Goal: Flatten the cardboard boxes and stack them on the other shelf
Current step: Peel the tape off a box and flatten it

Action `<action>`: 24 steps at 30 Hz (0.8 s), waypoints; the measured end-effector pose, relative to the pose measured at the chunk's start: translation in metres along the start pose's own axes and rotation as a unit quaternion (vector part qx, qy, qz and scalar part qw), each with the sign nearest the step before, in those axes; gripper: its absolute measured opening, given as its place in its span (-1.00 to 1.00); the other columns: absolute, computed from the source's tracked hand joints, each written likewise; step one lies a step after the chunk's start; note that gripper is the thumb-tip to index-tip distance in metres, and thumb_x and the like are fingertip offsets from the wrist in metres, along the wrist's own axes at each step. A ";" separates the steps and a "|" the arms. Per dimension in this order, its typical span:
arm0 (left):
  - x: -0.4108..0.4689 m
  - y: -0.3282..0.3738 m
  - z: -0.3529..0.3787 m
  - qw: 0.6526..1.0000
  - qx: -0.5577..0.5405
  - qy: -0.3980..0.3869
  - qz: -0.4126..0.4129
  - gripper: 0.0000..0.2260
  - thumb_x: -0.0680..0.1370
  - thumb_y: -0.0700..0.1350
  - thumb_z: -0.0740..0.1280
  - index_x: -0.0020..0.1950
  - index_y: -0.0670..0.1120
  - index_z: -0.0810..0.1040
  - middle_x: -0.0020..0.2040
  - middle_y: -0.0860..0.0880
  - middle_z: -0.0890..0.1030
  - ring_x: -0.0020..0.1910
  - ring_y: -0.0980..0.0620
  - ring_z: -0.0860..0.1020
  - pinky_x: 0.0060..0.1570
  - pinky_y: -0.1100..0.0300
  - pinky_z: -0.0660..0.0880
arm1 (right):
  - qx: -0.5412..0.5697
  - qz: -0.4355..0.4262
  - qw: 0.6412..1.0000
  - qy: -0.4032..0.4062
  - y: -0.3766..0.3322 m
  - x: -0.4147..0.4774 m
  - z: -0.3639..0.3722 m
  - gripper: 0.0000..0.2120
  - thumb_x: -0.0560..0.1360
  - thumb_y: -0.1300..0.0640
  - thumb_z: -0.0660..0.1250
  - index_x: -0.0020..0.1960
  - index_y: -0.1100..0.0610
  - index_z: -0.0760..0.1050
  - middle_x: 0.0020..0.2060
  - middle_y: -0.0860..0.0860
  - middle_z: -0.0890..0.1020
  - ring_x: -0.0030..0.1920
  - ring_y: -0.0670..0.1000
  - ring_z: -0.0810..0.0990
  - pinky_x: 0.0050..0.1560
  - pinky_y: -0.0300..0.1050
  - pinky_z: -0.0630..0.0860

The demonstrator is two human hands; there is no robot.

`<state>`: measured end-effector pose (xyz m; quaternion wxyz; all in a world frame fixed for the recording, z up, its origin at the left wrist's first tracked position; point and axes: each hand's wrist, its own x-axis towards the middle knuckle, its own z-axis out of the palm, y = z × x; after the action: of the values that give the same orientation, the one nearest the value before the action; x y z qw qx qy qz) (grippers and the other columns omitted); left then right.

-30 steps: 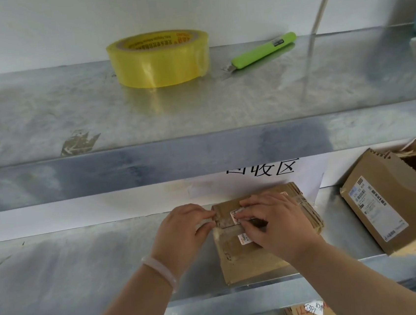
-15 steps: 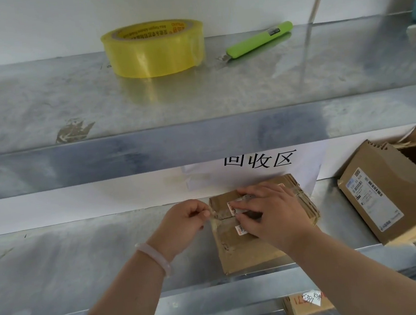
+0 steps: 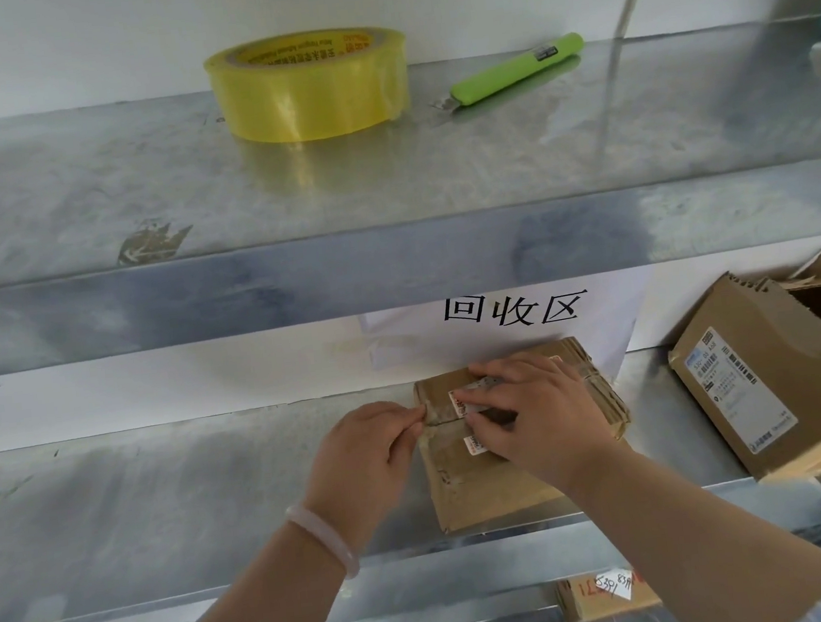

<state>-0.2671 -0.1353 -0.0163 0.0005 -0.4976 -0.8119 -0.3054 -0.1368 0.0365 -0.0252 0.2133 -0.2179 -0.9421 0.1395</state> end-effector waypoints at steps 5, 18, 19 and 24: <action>0.006 -0.002 -0.005 0.998 -0.031 -0.009 -0.051 -0.83 0.55 -0.05 0.33 0.13 0.05 0.62 -0.01 0.20 0.55 -0.05 0.26 0.47 0.03 0.41 0.41 | -0.003 0.010 1.000 -0.009 -0.007 0.001 -0.003 -0.71 0.43 -0.21 0.22 0.07 -0.27 0.62 0.18 -0.26 0.57 0.23 -0.09 0.46 0.26 -0.13 0.19; 0.040 0.035 0.021 0.973 0.159 -0.158 0.048 -0.44 0.50 0.33 0.08 0.48 0.23 0.20 0.42 0.13 0.28 0.37 0.03 0.25 0.40 0.05 0.23 | 0.206 0.212 0.954 0.044 0.028 -0.020 -0.042 -0.64 0.55 0.20 0.21 0.21 -0.18 0.52 0.12 -0.27 0.51 0.11 -0.38 0.40 0.12 -0.45 0.37; 0.041 0.038 0.021 0.971 0.170 -0.161 0.042 -0.45 0.48 0.34 0.06 0.45 0.23 0.27 0.41 0.12 0.29 0.36 0.01 0.26 0.38 0.03 0.24 | 0.222 0.254 0.940 0.050 0.037 -0.029 -0.043 -0.67 0.58 0.13 0.22 0.28 -0.15 0.50 0.13 -0.25 0.52 0.12 -0.31 0.44 0.15 -0.33 0.43; 0.051 0.066 0.034 0.971 0.193 -0.132 0.046 -0.45 0.45 0.40 0.08 0.30 0.12 0.41 0.35 0.05 0.34 0.34 -0.03 0.30 0.36 -0.01 0.27 | 0.351 0.385 0.853 -0.017 0.059 -0.068 -0.039 -0.73 0.60 -0.04 0.21 0.24 -0.05 0.57 0.03 -0.13 0.64 0.09 -0.07 0.59 0.23 0.01 0.51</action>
<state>-0.2291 -0.0557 0.0040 0.0034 -0.5607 -0.8247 -0.0744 -0.0428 0.0620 -0.0348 0.1884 -0.4719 -0.6747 0.5353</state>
